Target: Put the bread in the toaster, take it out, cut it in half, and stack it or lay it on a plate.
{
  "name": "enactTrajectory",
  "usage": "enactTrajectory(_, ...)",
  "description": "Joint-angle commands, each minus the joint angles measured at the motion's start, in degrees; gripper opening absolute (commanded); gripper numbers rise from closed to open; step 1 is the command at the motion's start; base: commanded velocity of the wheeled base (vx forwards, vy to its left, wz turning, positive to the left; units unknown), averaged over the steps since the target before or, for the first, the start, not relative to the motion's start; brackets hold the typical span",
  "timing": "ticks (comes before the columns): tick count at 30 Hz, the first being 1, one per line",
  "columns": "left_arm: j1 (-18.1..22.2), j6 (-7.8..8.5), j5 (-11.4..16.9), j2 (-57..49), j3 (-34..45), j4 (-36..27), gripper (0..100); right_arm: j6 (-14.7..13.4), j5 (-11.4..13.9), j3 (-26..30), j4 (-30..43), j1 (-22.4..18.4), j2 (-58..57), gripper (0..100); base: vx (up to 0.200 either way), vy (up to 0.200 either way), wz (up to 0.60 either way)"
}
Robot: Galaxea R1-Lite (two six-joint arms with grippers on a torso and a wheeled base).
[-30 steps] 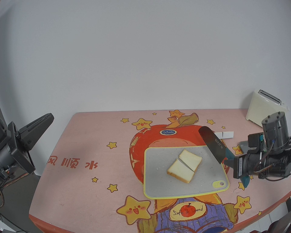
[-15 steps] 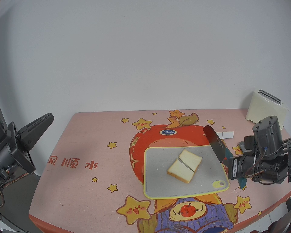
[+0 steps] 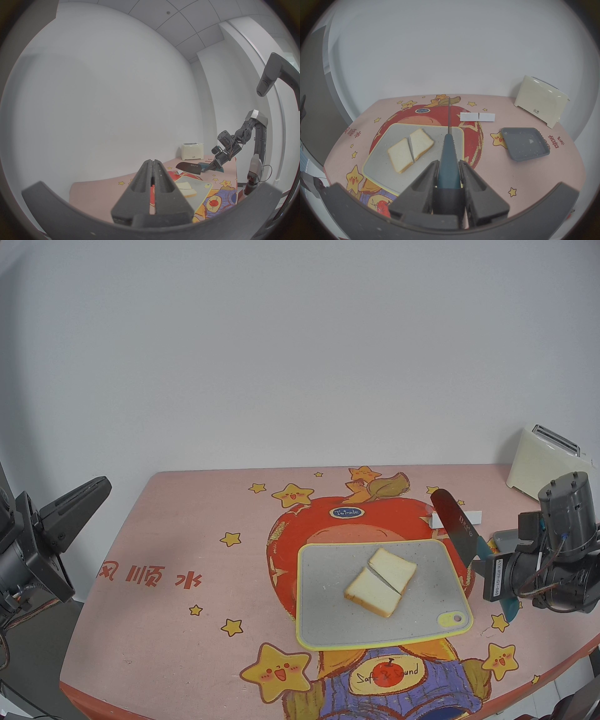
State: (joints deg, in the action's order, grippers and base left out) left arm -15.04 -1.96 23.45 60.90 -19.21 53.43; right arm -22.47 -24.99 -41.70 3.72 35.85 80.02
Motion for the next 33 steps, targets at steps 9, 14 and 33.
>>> enactTrajectory(9, 0.0, 0.03, 0.0, 0.2, 0.7, 0.0, 0, 1.9, 2.3, 0.0, 0.0, -6.8, -1.0, 0, 0.000, 0.000, 0.00)
enactTrajectory(14, -0.1, 0.03, 0.1, 0.3, 1.0, 0.0, 0, 2.5, 3.1, 0.0, 0.1, -8.4, -1.2, 0, 0.000, 0.000, 0.00)
enactTrajectory(33, -0.1, 0.12, 0.1, 0.4, 1.1, 0.0, 0, 5.2, 7.1, 0.3, 0.2, -12.2, -1.2, 0, 0.000, 0.000, 0.00)
